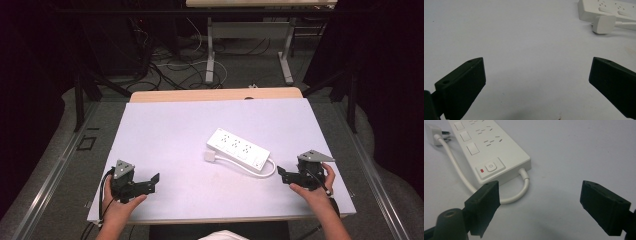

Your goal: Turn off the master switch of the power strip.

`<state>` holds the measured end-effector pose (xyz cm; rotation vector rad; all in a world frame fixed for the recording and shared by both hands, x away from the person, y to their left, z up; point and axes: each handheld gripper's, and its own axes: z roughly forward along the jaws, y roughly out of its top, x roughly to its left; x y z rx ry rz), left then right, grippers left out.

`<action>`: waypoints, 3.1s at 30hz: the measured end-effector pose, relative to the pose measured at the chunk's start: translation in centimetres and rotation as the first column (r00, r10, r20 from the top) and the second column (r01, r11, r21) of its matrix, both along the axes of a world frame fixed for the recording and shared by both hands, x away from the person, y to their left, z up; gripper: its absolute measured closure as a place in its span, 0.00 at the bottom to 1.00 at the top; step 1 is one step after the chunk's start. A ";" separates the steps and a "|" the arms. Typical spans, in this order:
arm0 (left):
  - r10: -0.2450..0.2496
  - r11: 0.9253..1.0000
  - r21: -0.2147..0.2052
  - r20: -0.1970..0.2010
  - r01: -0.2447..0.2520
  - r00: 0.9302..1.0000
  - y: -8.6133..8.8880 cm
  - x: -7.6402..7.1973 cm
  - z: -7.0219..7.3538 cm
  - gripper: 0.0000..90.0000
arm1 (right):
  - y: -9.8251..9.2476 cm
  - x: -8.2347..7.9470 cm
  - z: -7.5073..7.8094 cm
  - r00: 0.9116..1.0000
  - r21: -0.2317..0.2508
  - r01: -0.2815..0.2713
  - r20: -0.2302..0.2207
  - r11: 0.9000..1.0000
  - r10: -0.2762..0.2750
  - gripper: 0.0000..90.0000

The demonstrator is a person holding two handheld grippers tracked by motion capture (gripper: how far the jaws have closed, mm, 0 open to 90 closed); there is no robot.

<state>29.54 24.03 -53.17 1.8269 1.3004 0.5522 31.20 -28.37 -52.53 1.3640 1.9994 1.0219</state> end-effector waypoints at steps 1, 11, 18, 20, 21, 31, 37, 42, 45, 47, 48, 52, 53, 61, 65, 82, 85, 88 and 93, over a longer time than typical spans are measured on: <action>-0.001 1.000 -0.001 -0.005 0.001 1.000 0.0 0.0 -0.1 0.01 | 0.3 0.0 0.0 1.000 -0.002 -0.010 -0.001 1.000 0.010 0.18; -0.005 1.000 0.006 -0.008 0.005 1.000 -0.2 0.1 -0.1 0.01 | 1.0 -0.1 0.6 0.998 -0.007 -0.057 0.001 0.998 0.057 0.28; 0.000 1.000 0.005 -0.006 0.000 1.000 -0.3 0.1 -0.2 0.02 | 1.9 -0.1 1.4 0.996 -0.024 -0.085 0.005 0.996 0.085 0.35; 0.001 1.000 0.004 -0.006 -0.001 1.000 -0.3 0.1 -0.2 0.02 | 2.1 0.0 1.4 0.996 -0.028 -0.086 0.003 0.996 0.086 0.36; 0.001 1.000 0.004 -0.007 -0.001 1.000 -0.2 0.1 -0.2 0.02 | 2.4 0.1 1.6 0.996 -0.035 -0.091 -0.003 0.995 0.091 0.38; 0.004 1.000 -0.001 -0.008 -0.004 1.000 -0.1 0.1 -0.2 0.02 | 2.9 0.8 2.4 0.994 -0.041 -0.108 -0.022 0.993 0.107 0.43; 0.004 1.000 -0.001 -0.008 -0.004 1.000 -0.1 0.1 -0.2 0.02 | 3.6 1.3 3.0 0.991 -0.031 -0.134 -0.031 0.991 0.133 0.48; 0.002 1.000 0.001 -0.012 -0.002 1.000 -0.1 0.1 -0.2 0.02 | 4.3 1.8 3.2 0.988 -0.019 -0.151 -0.041 0.988 0.150 0.53; 0.003 1.000 -0.003 -0.013 -0.003 1.000 -0.1 0.1 -0.2 0.02 | 4.6 1.9 3.2 0.987 -0.014 -0.154 -0.043 0.988 0.154 0.55; 0.005 1.000 -0.005 -0.010 -0.005 1.000 -0.1 0.1 -0.2 0.02 | 5.0 2.2 3.2 0.985 -0.013 -0.167 -0.047 0.986 0.166 0.59; 0.005 1.000 -0.004 -0.010 -0.005 1.000 0.0 0.1 -0.2 0.02 | 5.2 2.2 3.2 0.985 -0.014 -0.166 -0.051 0.986 0.165 0.60; 0.008 1.000 -0.001 -0.015 -0.008 1.000 0.0 0.1 -0.2 0.03 | 5.6 2.5 3.1 0.983 -0.017 -0.175 -0.053 0.985 0.173 0.66; 0.012 1.000 0.003 -0.016 -0.011 1.000 0.0 0.1 -0.2 0.03 | 5.7 2.6 3.0 0.983 -0.016 -0.176 -0.060 0.984 0.175 0.68; 0.012 1.000 -0.001 -0.019 -0.012 1.000 0.1 0.1 -0.2 0.04 | 6.4 3.1 2.9 0.980 -0.025 -0.190 -0.070 0.982 0.188 0.78; 0.013 1.000 -0.001 -0.016 -0.014 1.000 0.1 0.1 -0.2 0.04 | 6.6 3.4 2.7 0.979 -0.028 -0.194 -0.075 0.980 0.192 0.82; 0.010 1.000 -0.001 -0.021 -0.010 1.000 0.1 0.1 -0.2 0.04 | 6.9 4.6 1.9 0.975 -0.028 -0.196 -0.117 0.980 0.191 1.00; 0.009 1.000 0.000 -0.020 -0.009 1.000 0.1 0.1 -0.2 0.04 | 6.9 4.8 1.5 0.974 -0.027 -0.194 -0.128 0.981 0.189 1.00; 0.009 1.000 0.000 -0.020 -0.009 1.000 0.1 0.1 -0.2 0.04 | 6.9 4.9 1.2 0.975 -0.032 -0.186 -0.133 0.982 0.180 1.00; 0.011 1.000 -0.001 -0.019 -0.011 1.000 0.1 0.1 -0.3 0.04 | 6.8 5.1 0.8 0.973 -0.026 -0.185 -0.145 0.982 0.180 1.00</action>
